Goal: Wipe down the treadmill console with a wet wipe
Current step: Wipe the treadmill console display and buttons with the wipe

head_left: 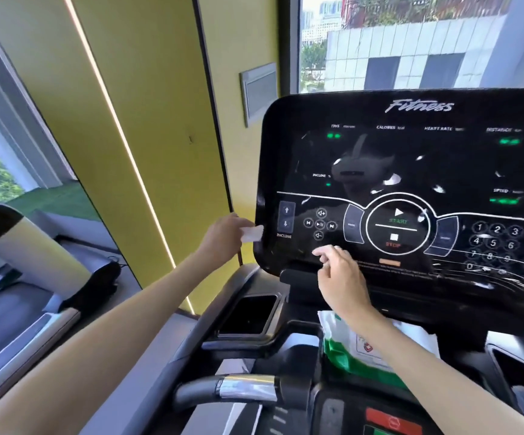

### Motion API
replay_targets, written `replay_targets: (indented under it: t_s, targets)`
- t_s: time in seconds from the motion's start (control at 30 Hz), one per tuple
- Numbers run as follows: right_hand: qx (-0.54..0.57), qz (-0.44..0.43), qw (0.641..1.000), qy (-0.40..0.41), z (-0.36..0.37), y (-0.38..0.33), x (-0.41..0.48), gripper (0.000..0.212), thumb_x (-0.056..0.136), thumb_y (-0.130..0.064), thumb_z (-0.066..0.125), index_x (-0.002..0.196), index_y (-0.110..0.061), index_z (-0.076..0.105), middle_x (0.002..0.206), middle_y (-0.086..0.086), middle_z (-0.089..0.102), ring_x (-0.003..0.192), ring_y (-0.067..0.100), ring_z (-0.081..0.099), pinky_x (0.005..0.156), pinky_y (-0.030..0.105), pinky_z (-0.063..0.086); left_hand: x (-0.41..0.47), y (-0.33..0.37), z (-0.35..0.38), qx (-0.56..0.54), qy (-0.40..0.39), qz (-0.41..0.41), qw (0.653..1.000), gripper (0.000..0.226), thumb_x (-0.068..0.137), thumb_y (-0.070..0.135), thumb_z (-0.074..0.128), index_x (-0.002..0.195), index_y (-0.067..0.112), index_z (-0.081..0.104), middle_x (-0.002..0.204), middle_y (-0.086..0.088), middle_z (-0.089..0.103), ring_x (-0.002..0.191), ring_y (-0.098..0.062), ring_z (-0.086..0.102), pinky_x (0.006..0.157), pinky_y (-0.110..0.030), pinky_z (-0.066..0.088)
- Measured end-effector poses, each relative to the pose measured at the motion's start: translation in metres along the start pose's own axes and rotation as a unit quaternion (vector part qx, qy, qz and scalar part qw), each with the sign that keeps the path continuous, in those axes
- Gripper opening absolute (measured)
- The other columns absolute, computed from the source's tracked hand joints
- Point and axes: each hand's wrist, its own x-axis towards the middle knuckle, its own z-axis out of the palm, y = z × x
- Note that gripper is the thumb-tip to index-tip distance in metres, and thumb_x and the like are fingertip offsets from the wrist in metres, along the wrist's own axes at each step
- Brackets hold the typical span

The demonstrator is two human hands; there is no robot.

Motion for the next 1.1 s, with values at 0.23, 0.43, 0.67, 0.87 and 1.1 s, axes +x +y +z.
replay_targets:
  t_s: [0.23,0.43,0.67,0.87,1.1]
  targets:
    - [0.34,0.084,0.926,-0.139,-0.034,-0.04,0.051,0.038,0.082,-0.006,0.064,0.116,-0.02,0.053,0.095,0.002,0.062,0.082,0.01,0.058,0.076,0.021,0.048,0.005,0.058,-0.019,-0.328,-0.152,-0.046,0.931,0.034,0.082,-0.001,0.054,0.108,0.019,0.064,0.091,-0.004,0.059,0.079,-0.016,0.053,0.072,-0.027,0.043]
    - [0.314,0.102,0.939,-0.092,-0.055,-0.04,0.07,0.015,0.079,0.0,0.059,0.084,-0.015,0.062,0.076,0.001,0.064,0.07,0.011,0.057,0.062,0.019,0.045,0.016,0.08,-0.009,-0.419,-0.095,-0.076,0.9,0.035,0.081,-0.003,0.057,0.11,0.015,0.059,0.086,-0.003,0.055,0.074,-0.014,0.054,0.065,-0.021,0.044]
    - [0.159,-0.05,0.982,0.093,-0.063,-0.036,0.078,0.015,0.08,-0.004,0.055,0.078,-0.018,0.058,0.077,-0.009,0.06,0.074,0.007,0.055,0.065,0.02,0.044,0.024,0.114,0.008,-0.61,-0.099,-0.315,0.721,0.039,0.085,0.041,0.064,0.104,0.007,0.059,0.094,-0.009,0.061,0.079,-0.017,0.059,0.06,-0.028,0.047]
    - [0.048,-0.204,0.978,0.023,-0.063,-0.026,0.08,0.019,0.079,-0.003,0.057,0.091,-0.018,0.062,0.089,-0.008,0.058,0.083,0.009,0.057,0.073,0.032,0.05,0.04,0.144,0.008,-0.688,-0.039,-0.324,0.648,0.008,0.085,0.016,0.062,0.081,0.008,0.062,0.075,-0.008,0.059,0.063,-0.018,0.057,0.053,-0.03,0.05]
    - [-0.158,-0.308,0.937,0.033,-0.093,-0.008,0.096,0.049,0.078,-0.005,0.062,0.126,-0.009,0.054,0.141,0.01,0.046,0.133,0.019,0.037,0.114,0.03,0.02,0.095,0.128,-0.027,-0.533,0.235,-0.293,0.758,0.017,0.079,0.017,0.065,0.093,0.008,0.062,0.086,-0.01,0.064,0.073,-0.023,0.059,0.065,-0.036,0.052]
